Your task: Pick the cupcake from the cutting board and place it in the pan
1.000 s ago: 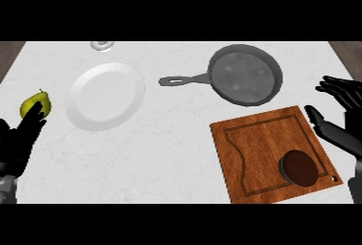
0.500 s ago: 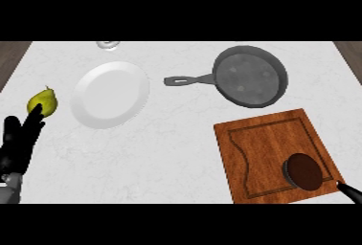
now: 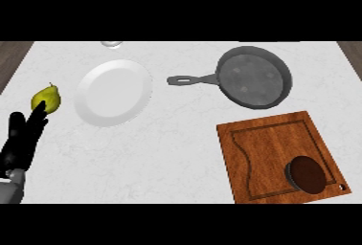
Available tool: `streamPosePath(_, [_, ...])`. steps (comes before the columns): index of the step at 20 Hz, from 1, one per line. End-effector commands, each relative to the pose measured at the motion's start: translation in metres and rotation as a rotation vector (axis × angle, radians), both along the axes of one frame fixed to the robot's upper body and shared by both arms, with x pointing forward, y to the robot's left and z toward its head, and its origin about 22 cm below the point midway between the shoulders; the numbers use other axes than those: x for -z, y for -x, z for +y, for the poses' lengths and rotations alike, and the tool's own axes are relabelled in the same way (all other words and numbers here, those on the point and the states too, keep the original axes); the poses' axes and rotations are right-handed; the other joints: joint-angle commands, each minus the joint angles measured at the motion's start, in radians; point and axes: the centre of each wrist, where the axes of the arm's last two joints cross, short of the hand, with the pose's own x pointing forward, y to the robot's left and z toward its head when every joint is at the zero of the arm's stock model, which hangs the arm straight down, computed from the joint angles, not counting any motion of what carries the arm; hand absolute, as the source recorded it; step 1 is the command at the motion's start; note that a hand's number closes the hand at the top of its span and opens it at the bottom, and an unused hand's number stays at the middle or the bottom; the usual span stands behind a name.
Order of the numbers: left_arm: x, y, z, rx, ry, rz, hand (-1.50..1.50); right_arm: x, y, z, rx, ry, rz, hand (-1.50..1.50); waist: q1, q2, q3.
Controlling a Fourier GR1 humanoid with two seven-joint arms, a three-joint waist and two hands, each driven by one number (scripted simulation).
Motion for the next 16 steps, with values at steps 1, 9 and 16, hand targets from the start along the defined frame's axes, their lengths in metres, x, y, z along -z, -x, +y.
streamPosePath(1, [-0.002, -0.005, -0.004, 0.012, -0.004, 0.0, 0.0, -0.034, -0.004, 0.02, 0.001, 0.243, 0.161, -1.5, 0.009, 0.002, 0.0])
streamPosePath(9, [0.001, -0.012, -0.009, 0.034, -0.007, -0.005, 0.0, -0.042, -0.023, 0.059, 0.002, 0.469, 0.375, -1.5, 0.035, 0.006, 0.004])
streamPosePath(16, [-0.01, -0.012, 0.005, 0.038, -0.009, -0.009, 0.0, 0.012, -0.023, 0.1, -0.022, 0.502, 0.491, -1.5, 0.03, 0.003, 0.005])
